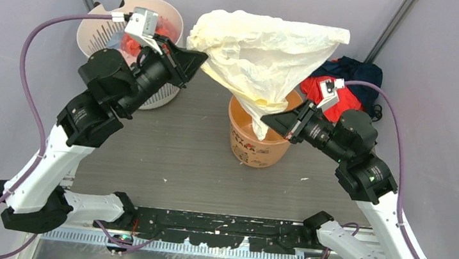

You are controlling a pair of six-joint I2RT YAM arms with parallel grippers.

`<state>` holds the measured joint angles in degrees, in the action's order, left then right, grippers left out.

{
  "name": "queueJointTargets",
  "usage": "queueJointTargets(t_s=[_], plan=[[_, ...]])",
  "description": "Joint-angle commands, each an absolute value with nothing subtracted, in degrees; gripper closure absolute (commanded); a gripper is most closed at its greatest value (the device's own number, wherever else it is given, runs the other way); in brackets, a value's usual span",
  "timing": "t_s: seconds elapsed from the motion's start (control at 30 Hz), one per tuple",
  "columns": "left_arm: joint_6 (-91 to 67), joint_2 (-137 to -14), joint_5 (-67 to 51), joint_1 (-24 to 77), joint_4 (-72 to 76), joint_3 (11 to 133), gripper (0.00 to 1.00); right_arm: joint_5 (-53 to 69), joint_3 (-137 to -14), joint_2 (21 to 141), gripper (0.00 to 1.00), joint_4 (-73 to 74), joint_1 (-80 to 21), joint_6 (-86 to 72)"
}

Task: Put the trash bags into the trash bin

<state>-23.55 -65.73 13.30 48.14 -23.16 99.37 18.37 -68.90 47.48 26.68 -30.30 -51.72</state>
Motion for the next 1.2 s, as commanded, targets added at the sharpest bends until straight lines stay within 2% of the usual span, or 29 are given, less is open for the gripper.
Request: queueJointTargets(t_s=[0.0, 0.07, 0.23, 0.5, 0.83, 1.17], plan=[[-21.9, -64.4, 14.8, 45.6, -21.9, 104.4, 0.98, 16.1, -70.3, 46.3, 0.92, 36.6, -30.0, -43.8], [-22.2, -64.9, 13.6, 45.4, -22.5, 105.1, 0.98, 17.7, -70.9, 45.9, 0.69, 36.4, -30.0, -42.6], [-22.2, -65.8, 10.7, 45.0, -23.0, 105.7, 0.98, 19.4, -77.6, 46.6, 0.56, 39.2, -30.0, -37.5], [-21.7, -66.8, 2.0, 44.6, -24.2, 108.2, 0.98, 19.8, -84.4, 48.9, 0.52, 39.6, -30.0, -32.9], [-22.9, -67.6, -13.2, 44.5, -25.4, 109.9, 0.96, 23.0, -83.0, 54.0, 0.53, 25.4, -30.1, -31.2], [-24.9, -70.5, -21.2, 44.3, -26.8, 110.3, 0.95, 31.3, -83.5, 55.5, 0.55, 20.1, -30.0, -30.2]])
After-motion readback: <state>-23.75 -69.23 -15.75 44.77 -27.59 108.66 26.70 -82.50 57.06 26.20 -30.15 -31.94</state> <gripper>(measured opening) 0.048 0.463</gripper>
